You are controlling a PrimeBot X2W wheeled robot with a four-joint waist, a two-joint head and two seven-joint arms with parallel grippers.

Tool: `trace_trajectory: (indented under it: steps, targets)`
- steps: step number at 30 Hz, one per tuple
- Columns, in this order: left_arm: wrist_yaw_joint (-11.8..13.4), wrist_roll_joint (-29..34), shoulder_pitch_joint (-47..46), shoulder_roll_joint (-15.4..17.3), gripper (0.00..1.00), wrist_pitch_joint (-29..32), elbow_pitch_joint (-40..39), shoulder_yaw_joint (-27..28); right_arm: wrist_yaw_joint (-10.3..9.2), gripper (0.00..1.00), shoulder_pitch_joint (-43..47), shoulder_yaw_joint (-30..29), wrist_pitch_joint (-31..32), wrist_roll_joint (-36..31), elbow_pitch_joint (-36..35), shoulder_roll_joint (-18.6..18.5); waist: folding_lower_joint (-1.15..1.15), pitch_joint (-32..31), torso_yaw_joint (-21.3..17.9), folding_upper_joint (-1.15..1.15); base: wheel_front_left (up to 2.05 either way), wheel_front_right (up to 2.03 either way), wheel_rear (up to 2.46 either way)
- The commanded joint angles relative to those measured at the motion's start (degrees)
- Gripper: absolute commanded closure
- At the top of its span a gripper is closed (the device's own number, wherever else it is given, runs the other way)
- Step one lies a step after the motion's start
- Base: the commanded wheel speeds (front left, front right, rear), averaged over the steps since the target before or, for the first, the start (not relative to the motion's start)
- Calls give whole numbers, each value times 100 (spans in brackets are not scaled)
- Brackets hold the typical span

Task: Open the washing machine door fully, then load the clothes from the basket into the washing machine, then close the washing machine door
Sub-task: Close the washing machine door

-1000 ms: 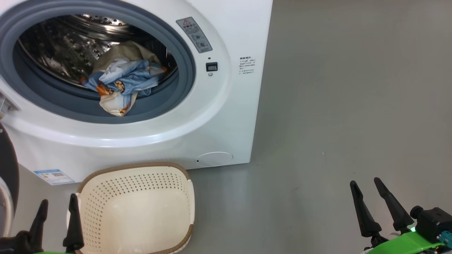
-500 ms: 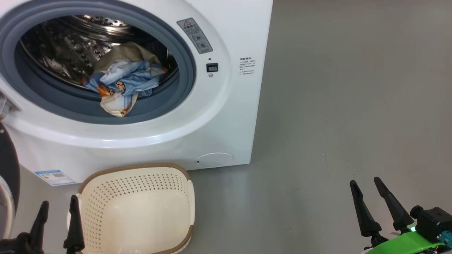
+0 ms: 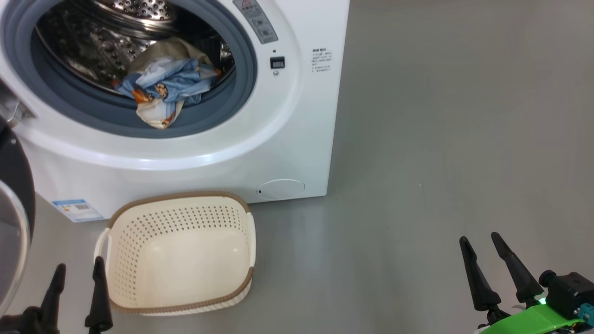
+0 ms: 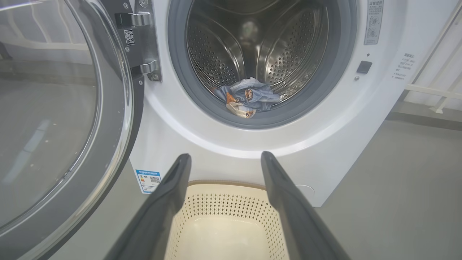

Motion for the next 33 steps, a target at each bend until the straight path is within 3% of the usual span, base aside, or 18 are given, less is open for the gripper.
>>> trace_trajectory:
  steps: [1,18,33]
  targets:
    - [-9,-31,-11,125,0,-36,-176,188,9,0,8,109,-28,6,-154,-74,0,-5,4,0,-89,89,0]
    - [-9,-47,-31,78,0,-36,-250,110,9,0,16,112,-28,-12,-166,-87,0,2,179,0,-15,15,0]
    - [-9,-163,-17,-141,0,-36,-166,252,9,0,-215,484,-28,-14,-97,-231,0,3,1158,0,0,0,0]
